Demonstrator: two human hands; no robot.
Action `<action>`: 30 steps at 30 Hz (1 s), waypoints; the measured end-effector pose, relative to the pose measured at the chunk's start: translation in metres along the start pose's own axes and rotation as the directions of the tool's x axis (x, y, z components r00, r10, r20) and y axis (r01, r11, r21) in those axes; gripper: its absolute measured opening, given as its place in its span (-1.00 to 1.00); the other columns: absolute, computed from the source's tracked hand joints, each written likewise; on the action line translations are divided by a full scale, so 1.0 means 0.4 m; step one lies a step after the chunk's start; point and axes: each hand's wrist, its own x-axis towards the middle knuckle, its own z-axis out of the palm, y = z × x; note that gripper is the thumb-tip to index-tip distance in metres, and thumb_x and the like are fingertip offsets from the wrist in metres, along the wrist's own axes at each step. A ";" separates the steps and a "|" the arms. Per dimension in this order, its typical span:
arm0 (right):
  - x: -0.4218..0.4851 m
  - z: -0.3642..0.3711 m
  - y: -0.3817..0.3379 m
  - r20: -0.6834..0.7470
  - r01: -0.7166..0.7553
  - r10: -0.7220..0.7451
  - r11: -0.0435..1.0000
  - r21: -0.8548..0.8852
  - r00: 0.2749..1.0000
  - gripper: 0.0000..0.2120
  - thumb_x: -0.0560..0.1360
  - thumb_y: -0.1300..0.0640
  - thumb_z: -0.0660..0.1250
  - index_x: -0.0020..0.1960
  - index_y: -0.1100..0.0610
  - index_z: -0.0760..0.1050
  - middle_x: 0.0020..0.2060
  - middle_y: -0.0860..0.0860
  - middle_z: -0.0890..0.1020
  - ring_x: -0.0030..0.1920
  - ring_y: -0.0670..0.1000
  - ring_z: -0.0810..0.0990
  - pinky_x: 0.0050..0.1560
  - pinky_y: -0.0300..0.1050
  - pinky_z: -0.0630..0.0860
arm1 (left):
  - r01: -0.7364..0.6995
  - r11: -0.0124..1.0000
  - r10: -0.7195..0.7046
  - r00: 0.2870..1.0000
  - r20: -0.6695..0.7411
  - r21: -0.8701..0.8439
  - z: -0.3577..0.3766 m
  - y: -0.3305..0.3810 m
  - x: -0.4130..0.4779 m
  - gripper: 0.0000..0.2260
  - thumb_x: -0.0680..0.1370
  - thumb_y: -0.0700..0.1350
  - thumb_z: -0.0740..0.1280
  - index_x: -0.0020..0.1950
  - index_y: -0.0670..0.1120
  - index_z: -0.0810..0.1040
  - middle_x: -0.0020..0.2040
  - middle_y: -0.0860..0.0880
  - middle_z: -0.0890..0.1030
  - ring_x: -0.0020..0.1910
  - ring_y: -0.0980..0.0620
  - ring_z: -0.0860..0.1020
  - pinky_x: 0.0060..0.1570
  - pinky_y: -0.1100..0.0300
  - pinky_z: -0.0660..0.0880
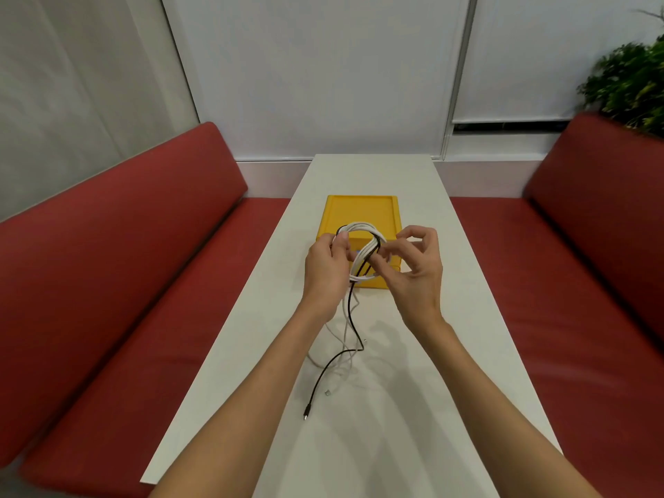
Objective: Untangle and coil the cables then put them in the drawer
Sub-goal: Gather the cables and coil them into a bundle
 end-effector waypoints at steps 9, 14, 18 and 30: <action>-0.012 0.015 -0.021 0.054 -0.259 0.253 0.943 0.209 0.966 -0.92 0.43 0.13 0.43 -0.23 0.00 0.66 -0.03 -0.09 0.40 -0.02 -0.05 0.57 -0.05 -0.10 0.57 | -0.158 0.987 0.158 0.986 -0.053 0.001 0.010 0.021 -0.012 -0.70 0.66 -0.04 0.12 -0.20 -0.14 0.41 -0.36 0.05 0.45 -0.45 0.15 0.38 -0.45 0.40 0.32; -0.007 0.017 -0.042 -0.044 -0.245 0.258 0.951 0.191 0.965 -0.94 0.39 0.31 0.46 -0.21 0.26 0.58 -0.05 0.19 0.42 -0.32 -0.29 0.44 -0.22 -0.45 0.41 | -0.147 0.988 0.149 0.987 -0.054 0.042 0.011 0.012 -0.007 -0.71 0.66 -0.01 0.11 -0.18 -0.13 0.41 -0.35 0.09 0.47 -0.38 0.12 0.44 -0.37 0.28 0.36; -0.006 0.013 -0.043 -0.019 -0.256 0.266 0.942 0.218 0.964 -0.92 0.37 0.31 0.49 -0.23 0.20 0.60 -0.09 0.13 0.37 -0.36 -0.24 0.40 -0.23 -0.44 0.42 | -0.156 0.986 0.161 0.984 -0.079 0.062 0.011 0.005 -0.009 -0.70 0.66 -0.02 0.12 -0.18 -0.15 0.41 -0.36 0.08 0.47 -0.40 0.15 0.43 -0.43 0.39 0.33; 0.002 0.020 -0.047 0.285 -0.586 0.514 0.737 0.336 0.809 -0.90 0.41 0.23 0.37 -0.23 0.15 0.66 0.01 0.14 0.58 -0.01 -0.11 0.59 0.01 -0.15 0.54 | -0.189 0.979 0.194 0.978 -0.073 0.077 0.016 -0.024 -0.005 -0.70 0.66 -0.01 0.13 -0.16 -0.17 0.42 -0.37 0.10 0.52 -0.43 0.22 0.48 -0.39 0.39 0.36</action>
